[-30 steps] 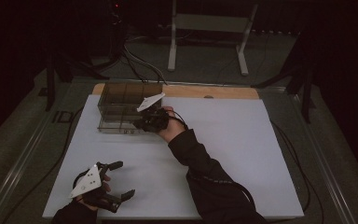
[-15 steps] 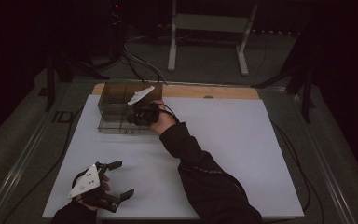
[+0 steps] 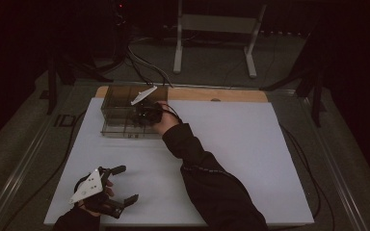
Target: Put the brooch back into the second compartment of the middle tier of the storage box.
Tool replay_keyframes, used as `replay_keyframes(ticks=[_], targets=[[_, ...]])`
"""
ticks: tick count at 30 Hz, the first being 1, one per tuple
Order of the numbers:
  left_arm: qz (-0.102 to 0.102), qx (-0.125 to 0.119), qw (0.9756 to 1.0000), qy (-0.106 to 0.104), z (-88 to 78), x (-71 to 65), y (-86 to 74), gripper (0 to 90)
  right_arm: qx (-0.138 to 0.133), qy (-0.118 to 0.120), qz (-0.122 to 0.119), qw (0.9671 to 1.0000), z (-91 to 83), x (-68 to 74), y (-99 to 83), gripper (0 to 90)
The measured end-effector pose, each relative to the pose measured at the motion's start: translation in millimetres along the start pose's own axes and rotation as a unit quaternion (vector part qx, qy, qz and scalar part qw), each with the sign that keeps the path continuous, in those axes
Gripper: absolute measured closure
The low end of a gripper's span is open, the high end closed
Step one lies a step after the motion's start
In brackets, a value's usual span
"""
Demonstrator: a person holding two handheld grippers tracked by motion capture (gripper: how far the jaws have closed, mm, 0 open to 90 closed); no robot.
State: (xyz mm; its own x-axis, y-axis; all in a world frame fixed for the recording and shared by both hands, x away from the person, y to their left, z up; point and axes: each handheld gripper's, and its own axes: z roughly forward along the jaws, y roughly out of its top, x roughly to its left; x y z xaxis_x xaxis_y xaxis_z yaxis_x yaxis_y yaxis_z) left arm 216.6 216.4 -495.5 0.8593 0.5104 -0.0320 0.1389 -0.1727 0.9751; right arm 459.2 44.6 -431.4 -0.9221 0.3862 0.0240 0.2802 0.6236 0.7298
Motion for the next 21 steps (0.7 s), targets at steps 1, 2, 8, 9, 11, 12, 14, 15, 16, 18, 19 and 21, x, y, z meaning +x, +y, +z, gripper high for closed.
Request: replay_keyframes(ticks=[1, 2, 8, 9, 11, 12, 14, 15, 16, 18, 19, 21], targets=[[0.001, 0.001, 1.0000, -0.001, -0.3, -0.3, 0.1, 0.4, 0.000, -0.002, -0.001, 1.0000, 1.3, -0.3, 0.3, 85.4], [0.001, -0.001, 1.0000, 0.000, -0.4, -0.3, 0.4, 0.3, 0.002, -0.008, -0.002, 1.0000, 4.6, -1.6, 0.5, 85.3], [0.000, -0.002, 1.0000, -0.001, -0.9, 0.2, 0.3, 0.4, 0.010, -0.011, 0.001, 0.9999, 15.7, -5.0, -0.9, 84.6], [0.000, -0.003, 1.0000, -0.001, -1.0, 0.4, 0.5, 0.4, 0.009, -0.012, 0.002, 0.9999, 16.8, -5.8, -1.2, 83.0], [-0.003, -0.004, 1.0000, -0.001, -1.2, 0.5, 0.1, 0.4, 0.006, -0.016, 0.006, 0.9998, 17.4, -6.7, -1.6, 75.7], [-0.004, -0.003, 1.0000, -0.002, -1.2, 0.6, -0.2, 0.4, 0.003, -0.013, 0.009, 0.9999, 17.3, -6.9, -1.8, 71.6], [-0.003, -0.003, 1.0000, -0.002, -1.2, 0.7, -0.2, 0.4, 0.002, -0.018, 0.007, 0.9998, 16.9, -5.6, -1.7, 67.7], [-0.003, -0.003, 1.0000, -0.001, -1.2, 0.9, -0.1, 0.4, 0.000, -0.014, 0.010, 0.9999, 16.0, -4.8, -1.4, 66.1], [-0.003, -0.003, 1.0000, -0.001, -1.2, 0.8, -0.1, 0.4, -0.004, -0.012, 0.010, 0.9999, 14.5, -3.6, -0.8, 65.1], [-0.002, -0.001, 1.0000, -0.001, -1.2, 0.4, -0.4, 0.4, -0.011, -0.006, 0.011, 0.9999, 11.3, 0.0, 0.4, 62.5], [-0.001, -0.001, 1.0000, 0.000, -1.2, 0.3, -0.3, 0.4, -0.011, -0.005, 0.006, 0.9999, 9.9, 2.7, 1.0, 62.0], [-0.001, -0.003, 1.0000, 0.000, -1.2, 0.2, 0.3, 0.4, -0.012, -0.002, 0.004, 0.9999, 7.7, 6.5, 2.0, 60.1]])
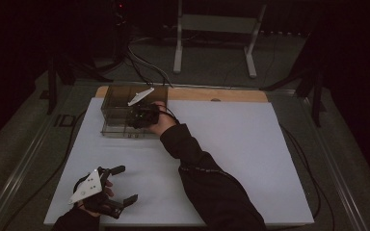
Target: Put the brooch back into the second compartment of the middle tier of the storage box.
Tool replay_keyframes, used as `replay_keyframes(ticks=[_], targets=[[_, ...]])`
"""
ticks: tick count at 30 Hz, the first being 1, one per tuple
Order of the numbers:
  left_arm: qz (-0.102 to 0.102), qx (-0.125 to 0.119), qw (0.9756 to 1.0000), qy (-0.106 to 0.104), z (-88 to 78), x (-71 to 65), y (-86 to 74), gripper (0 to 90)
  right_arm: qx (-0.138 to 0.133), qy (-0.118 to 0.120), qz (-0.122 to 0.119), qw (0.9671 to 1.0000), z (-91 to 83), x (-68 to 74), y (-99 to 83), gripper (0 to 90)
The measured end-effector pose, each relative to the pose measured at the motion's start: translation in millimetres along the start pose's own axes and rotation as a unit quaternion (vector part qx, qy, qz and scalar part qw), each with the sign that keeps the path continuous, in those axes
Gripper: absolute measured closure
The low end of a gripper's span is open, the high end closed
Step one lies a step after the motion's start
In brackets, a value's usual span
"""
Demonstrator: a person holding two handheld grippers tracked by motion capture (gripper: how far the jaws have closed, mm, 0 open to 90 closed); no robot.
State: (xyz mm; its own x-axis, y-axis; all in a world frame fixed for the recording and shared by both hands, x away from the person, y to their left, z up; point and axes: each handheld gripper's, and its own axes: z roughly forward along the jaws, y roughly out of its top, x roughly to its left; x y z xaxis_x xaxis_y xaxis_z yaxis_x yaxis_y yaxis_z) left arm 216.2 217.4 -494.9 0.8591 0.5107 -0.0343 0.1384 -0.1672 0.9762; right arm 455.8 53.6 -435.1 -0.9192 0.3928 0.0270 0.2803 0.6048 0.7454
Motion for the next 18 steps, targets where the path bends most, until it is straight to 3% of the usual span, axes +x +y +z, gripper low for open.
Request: replay_keyframes(ticks=[10, 18], targets=[[0.004, 0.005, 1.0000, -0.001, 1.1, -1.0, -0.1, 0.4, -0.016, 0.024, 0.014, 0.9995, -14.2, 12.4, -2.2, 46.2], [0.000, 0.004, 1.0000, 0.002, 1.6, -0.5, 0.5, 0.4, -0.031, 0.025, 0.022, 0.9990, -29.9, 18.7, -6.0, 31.5]])
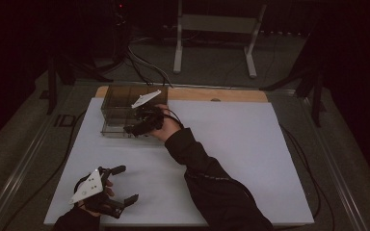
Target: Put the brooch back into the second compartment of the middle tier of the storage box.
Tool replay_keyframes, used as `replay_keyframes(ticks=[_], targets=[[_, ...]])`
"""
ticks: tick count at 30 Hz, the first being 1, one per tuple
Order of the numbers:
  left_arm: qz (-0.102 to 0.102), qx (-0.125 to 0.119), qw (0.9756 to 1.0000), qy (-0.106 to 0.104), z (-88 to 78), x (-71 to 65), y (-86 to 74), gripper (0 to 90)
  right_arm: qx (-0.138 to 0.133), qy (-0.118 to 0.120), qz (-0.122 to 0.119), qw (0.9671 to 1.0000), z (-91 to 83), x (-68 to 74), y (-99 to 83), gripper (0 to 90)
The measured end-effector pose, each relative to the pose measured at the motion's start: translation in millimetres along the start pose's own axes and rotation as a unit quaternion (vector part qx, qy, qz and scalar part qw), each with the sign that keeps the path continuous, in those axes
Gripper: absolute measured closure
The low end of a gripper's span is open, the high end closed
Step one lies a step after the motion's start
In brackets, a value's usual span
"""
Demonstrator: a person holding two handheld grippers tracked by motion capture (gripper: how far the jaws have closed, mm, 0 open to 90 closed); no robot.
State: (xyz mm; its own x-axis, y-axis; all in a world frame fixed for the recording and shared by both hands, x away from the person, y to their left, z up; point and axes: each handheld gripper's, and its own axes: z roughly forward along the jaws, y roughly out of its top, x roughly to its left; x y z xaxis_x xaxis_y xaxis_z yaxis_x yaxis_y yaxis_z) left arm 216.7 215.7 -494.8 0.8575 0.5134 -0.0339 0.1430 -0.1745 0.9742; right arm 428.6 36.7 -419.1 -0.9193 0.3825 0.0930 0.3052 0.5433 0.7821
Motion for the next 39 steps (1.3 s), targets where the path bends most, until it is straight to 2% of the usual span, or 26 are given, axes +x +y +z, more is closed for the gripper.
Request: replay_keyframes(ticks=[8, 15, 17, 24, 31, 39], targets=[[0.002, -0.001, 1.0000, 0.003, -0.5, 0.1, 0.3, 0.4, -0.015, -0.008, 0.008, 0.9998, -18.4, 1.5, -4.7, 16.6], [0.002, -0.002, 1.0000, 0.004, -0.5, 0.3, 0.4, 0.4, -0.024, 0.008, 0.007, 0.9997, -35.9, 2.6, -7.2, 2.7], [0.002, -0.003, 1.0000, 0.005, -0.5, 0.5, 0.6, 0.4, -0.027, 0.002, 0.002, 0.9996, -41.5, 2.8, -9.8, 2.0], [0.001, -0.001, 1.0000, 0.005, -0.8, 0.5, -0.1, 0.4, -0.031, -0.004, 0.010, 0.9994, -66.0, -1.8, -21.1, 0.0], [0.001, -0.001, 1.0000, 0.005, -0.7, 0.3, 0.0, 0.4, -0.034, -0.032, 0.008, 0.9989, -91.1, -8.6, -34.8, 0.0], [0.003, 0.002, 1.0000, 0.007, 1.0, -0.7, 0.8, 0.4, -0.035, -0.048, 0.011, 0.9982, -114.9, -11.6, -55.4, 0.0]])
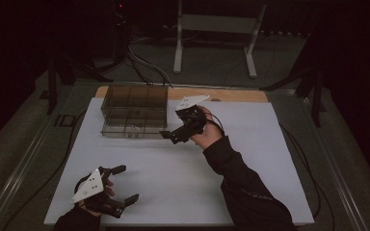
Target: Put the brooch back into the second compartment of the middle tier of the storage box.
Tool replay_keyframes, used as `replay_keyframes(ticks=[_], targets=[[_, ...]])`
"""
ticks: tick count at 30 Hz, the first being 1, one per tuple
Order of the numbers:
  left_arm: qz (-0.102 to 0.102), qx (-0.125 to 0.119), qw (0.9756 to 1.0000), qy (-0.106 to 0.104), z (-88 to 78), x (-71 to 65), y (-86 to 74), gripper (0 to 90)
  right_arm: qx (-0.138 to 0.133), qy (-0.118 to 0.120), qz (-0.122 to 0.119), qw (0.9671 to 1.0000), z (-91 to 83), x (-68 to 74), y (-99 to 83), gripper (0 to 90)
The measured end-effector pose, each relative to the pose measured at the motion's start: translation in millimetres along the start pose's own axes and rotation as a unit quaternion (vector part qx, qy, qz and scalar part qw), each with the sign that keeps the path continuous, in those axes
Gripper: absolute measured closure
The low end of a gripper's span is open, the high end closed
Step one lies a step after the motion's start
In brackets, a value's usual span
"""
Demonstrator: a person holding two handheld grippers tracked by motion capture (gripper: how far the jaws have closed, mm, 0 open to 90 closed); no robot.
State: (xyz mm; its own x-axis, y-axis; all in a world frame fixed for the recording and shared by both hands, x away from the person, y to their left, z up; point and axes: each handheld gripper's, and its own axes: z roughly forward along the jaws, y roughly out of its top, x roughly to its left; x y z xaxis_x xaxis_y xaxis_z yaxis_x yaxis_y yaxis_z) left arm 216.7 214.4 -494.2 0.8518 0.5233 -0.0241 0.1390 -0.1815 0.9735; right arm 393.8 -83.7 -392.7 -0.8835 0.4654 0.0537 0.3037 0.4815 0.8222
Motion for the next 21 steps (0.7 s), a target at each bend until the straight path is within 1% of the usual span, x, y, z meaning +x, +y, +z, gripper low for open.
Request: replay_keyframes(ticks=[2, 5, 7, 10, 11, 12, 14, 17, 19, 21], targets=[[-0.006, -0.006, 1.0000, -0.003, -0.5, 0.0, -0.2, 0.4, -0.003, -0.004, 0.003, 1.0000, -7.1, -1.4, -7.1, 0.0], [-0.003, -0.002, 1.0000, 0.000, -0.7, -0.1, -0.5, 0.4, -0.006, -0.014, 0.005, 0.9999, -18.4, -4.5, -17.6, 0.0], [-0.006, -0.002, 1.0000, 0.002, -1.3, 0.6, -1.3, 0.4, -0.009, -0.019, 0.009, 0.9997, -26.3, -6.7, -24.3, 0.0], [-0.005, 0.002, 1.0000, 0.002, -1.6, 0.1, -2.2, 0.4, -0.013, -0.024, 0.016, 0.9995, -36.8, -9.4, -35.2, 0.0], [-0.003, 0.003, 1.0000, 0.003, -1.7, -0.1, -2.1, 0.4, -0.014, -0.025, 0.018, 0.9994, -39.8, -9.8, -39.0, 0.0], [-0.003, 0.003, 1.0000, 0.003, -1.7, -0.1, -2.1, 0.4, -0.014, -0.025, 0.018, 0.9994, -39.8, -9.8, -39.0, 0.0], [-0.003, 0.002, 1.0000, 0.003, -1.4, -1.1, -1.9, 0.4, -0.016, -0.028, 0.024, 0.9992, -46.5, -10.3, -49.6, 0.0], [-0.002, 0.004, 1.0000, 0.003, -1.5, -1.2, -2.6, 0.4, -0.018, -0.032, 0.026, 0.9990, -53.5, -10.0, -60.9, 0.0], [-0.005, 0.002, 1.0000, 0.003, -1.8, -0.7, -2.8, 0.4, -0.021, -0.038, 0.026, 0.9987, -58.3, -9.7, -68.8, 0.0], [-0.004, 0.003, 1.0000, 0.003, -2.0, -0.8, -2.8, 0.4, -0.024, -0.038, 0.030, 0.9985, -62.7, -9.4, -77.0, 0.0]])
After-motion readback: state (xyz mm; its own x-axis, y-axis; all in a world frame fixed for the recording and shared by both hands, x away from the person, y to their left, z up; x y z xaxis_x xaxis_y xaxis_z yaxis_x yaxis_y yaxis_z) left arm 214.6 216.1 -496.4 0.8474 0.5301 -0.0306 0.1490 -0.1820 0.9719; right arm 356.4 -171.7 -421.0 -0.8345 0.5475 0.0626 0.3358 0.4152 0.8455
